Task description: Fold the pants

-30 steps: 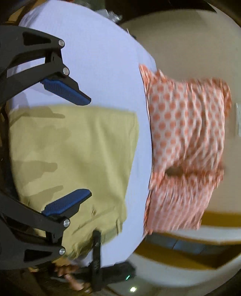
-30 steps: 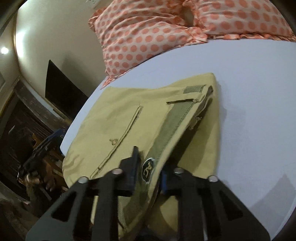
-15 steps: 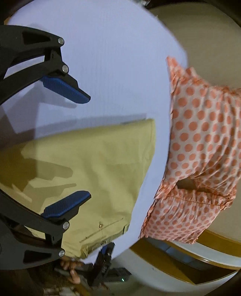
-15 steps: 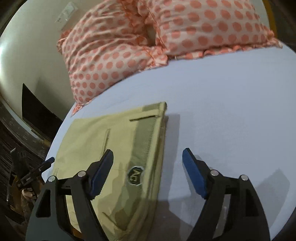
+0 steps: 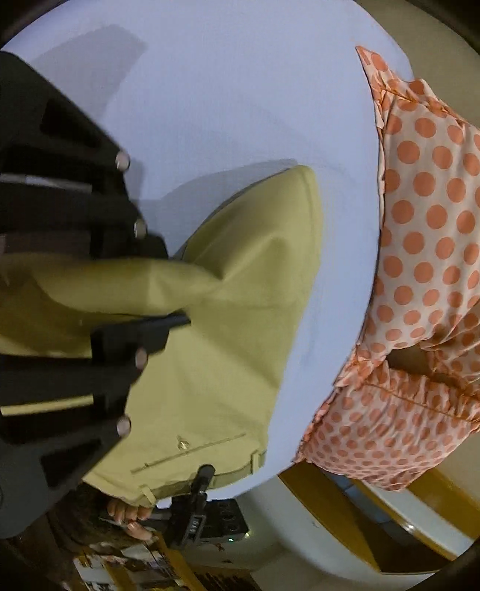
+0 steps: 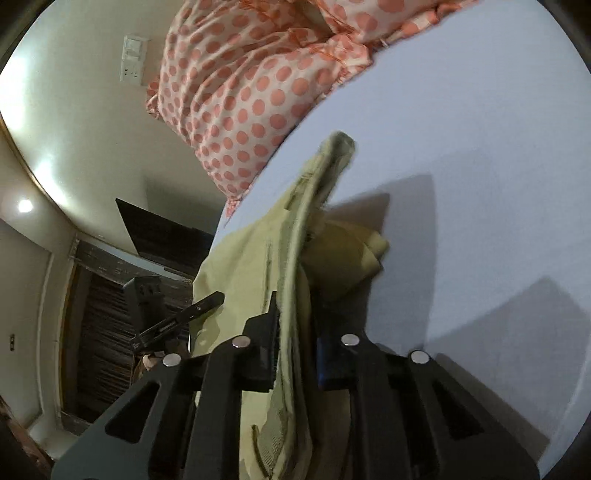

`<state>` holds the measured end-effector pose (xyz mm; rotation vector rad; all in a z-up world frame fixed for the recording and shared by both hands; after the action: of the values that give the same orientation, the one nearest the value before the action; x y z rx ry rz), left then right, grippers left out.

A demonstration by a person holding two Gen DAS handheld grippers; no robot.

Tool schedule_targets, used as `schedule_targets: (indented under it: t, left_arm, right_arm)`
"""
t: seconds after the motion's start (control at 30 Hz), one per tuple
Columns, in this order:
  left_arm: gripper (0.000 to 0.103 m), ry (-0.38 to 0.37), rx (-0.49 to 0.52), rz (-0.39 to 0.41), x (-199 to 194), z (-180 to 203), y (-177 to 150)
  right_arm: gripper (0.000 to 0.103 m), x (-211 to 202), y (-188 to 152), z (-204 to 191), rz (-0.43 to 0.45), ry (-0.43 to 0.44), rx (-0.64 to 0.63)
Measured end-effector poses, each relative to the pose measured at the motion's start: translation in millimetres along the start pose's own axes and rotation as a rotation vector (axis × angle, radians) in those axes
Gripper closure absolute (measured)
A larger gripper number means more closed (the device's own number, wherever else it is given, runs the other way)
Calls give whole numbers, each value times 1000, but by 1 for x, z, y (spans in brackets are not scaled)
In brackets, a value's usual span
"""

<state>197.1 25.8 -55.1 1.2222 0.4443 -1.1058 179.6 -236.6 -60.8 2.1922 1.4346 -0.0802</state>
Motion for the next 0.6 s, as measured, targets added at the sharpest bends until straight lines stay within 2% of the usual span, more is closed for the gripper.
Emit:
schedule_targets:
  t: [0.07,0.17,0.23,0.27,0.3,0.33,0.37,0.4,0.43,0.5,0.53,0.57,0.6]
  left_arm:
    - [93,23,27,33,-6,7,15]
    - [96,127,118,115,-8,22,51]
    - [95,202,141,163,2,28,84]
    - [94,227,140,174,9,27,95]
    - [92,282,137,179,23,24,109]
    - [86,329,138,170,32,19,115]
    - [79,431,146,125,51,8,119]
    - [76,474,143,91,61,2,117]
    - [75,477,135,88,61,-2,114]
    - [72,504,145,138,42,-6,109]
    - [68,536,160,168,28,-7,105]
    - [65,538,172,194,15,-6,100]
    - [63,517,174,213,6,-1,97]
  right_arm:
    - [90,0,19,-18,24,-31,-62]
    - [94,-2,61,-37,85,-71,-134]
    - [94,-2,93,-42,136,-118,-162]
    - [94,-2,107,-38,161,-159,-167]
    - [94,-1,120,-29,183,-216,-160]
    - [93,3,127,-18,188,-269,-150]
    - [92,9,131,-1,172,-354,-134]
    - [88,13,131,13,149,-421,-118]
    - [82,11,126,36,111,-544,-93]
    - [70,-1,119,41,132,-557,-94]
    - [65,-17,117,36,187,-591,-122]
    - [63,-24,114,27,214,-581,-152]
    - [58,-26,109,15,217,-525,-171]
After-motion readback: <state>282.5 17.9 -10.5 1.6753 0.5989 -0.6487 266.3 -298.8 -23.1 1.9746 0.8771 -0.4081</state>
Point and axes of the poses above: each gripper's, at about its wrist camera, not at the fingertips, and x roughly the way its jaws point, z to its right, y to its top, the point moved 10 cm from there along x, roughly the way its jaws point, and after that the axes turned 6 degrees about y, right-handed, at the moved point
